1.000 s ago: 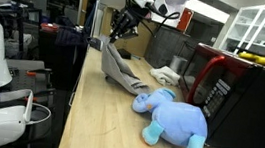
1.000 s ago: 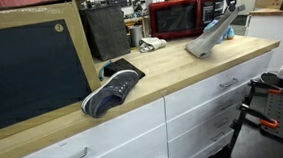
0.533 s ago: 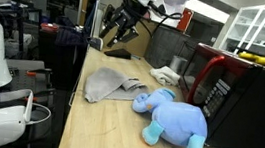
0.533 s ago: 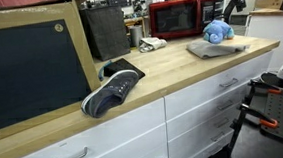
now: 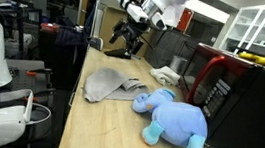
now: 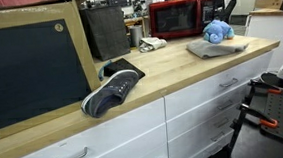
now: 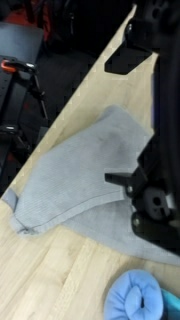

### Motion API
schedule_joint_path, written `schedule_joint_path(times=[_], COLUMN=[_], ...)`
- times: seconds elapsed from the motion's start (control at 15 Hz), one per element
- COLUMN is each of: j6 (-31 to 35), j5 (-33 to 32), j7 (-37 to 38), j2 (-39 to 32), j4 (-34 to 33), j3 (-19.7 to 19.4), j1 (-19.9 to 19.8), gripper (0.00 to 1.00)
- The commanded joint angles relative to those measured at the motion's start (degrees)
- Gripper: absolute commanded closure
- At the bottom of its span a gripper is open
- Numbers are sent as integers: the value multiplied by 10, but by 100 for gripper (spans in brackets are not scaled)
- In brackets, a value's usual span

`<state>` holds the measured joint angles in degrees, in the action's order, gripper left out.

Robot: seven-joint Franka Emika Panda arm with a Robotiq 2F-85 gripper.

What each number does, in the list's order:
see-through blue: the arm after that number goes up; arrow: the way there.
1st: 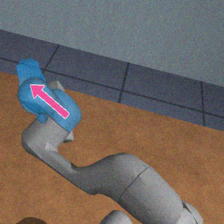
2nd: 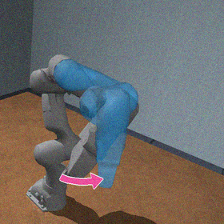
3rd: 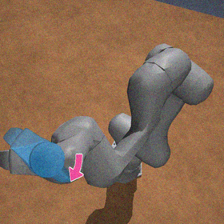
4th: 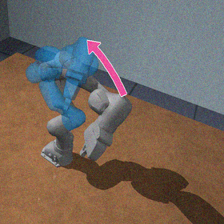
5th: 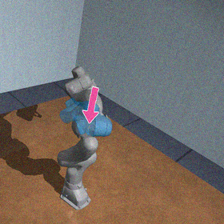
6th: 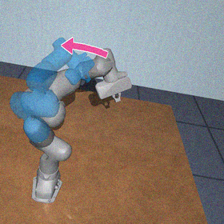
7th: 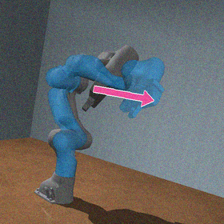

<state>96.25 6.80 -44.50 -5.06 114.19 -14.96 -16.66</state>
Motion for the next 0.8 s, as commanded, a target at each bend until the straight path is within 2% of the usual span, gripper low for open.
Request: schedule_joint_path(times=[0.0,0.27,0.47,0.73], j6=[98,172,184,174], j5=[36,39,36,35], j7=[104,195,232,231], j2=[-67,-145,-185,-210], j4=[-4,-30,-66,-122], j3=[19,42,48,48], j1=[15,14,4,-21], gripper=[0,0,0,0])
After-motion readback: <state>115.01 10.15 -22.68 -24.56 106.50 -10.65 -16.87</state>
